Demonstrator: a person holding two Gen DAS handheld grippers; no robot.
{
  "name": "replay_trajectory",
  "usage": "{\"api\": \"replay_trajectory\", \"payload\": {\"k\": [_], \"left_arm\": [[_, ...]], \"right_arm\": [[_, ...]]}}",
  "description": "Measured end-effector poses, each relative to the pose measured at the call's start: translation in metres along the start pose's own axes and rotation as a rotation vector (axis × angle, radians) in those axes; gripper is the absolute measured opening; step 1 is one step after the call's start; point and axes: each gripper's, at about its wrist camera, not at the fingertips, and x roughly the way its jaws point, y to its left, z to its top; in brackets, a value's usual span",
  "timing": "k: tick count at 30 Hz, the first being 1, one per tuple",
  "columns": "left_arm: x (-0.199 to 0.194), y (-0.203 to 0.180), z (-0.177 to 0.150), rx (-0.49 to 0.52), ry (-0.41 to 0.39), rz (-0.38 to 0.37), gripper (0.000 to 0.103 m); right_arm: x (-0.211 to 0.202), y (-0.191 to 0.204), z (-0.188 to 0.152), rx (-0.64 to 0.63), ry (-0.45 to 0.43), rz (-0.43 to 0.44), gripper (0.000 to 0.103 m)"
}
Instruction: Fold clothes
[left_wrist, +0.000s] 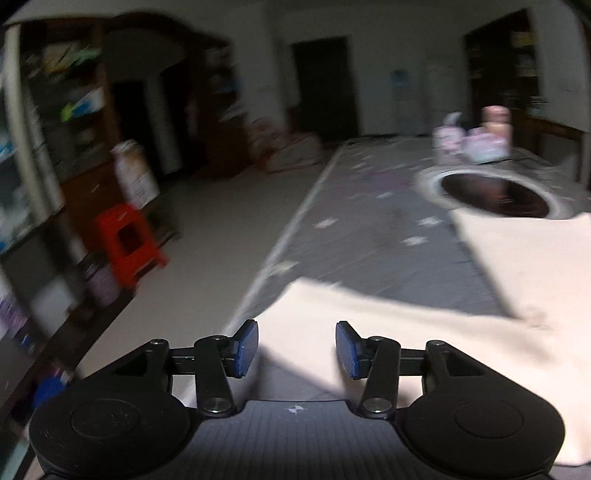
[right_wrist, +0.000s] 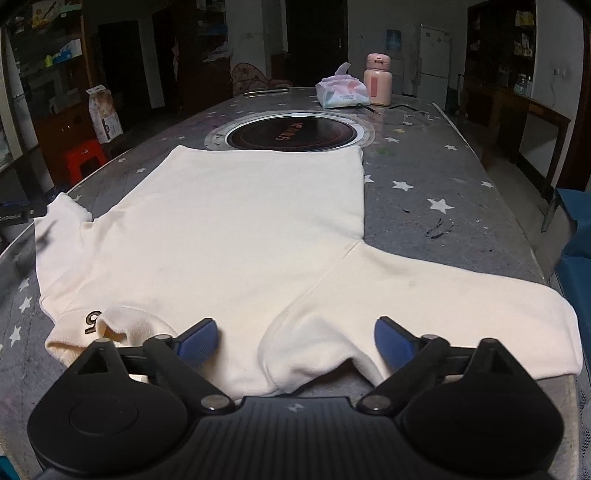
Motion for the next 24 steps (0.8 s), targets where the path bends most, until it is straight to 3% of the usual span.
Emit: {"api": "replay_trajectory", "payload": {"k": [7, 12, 18, 24], "left_arm": [[0.018, 0.017, -0.001, -0.062, 0.020, 0.028, 0.047], [0.020, 0.016, -0.001, -0.049, 0.007, -0.006, 0.006], [0.014, 0.035, -0.006, -0.126, -0.016, 0.055, 0.002], [0.012, 0.043, -0.007, -0.142, -0.002, 0.044, 0.002]], "right_arm": [[0.003, 0.005, -0.003, -0.001, -0.010, -0.010, 0.103], [0.003, 0.005, -0.003, -0.001, -0.013, -0.015, 0.103], [-0.008, 0.004, 0.000, 0.024, -0.028, -0.001, 0.103], [-0.007, 0.002, -0.001, 0.036, -0.025, -0.012, 0.103]]}}
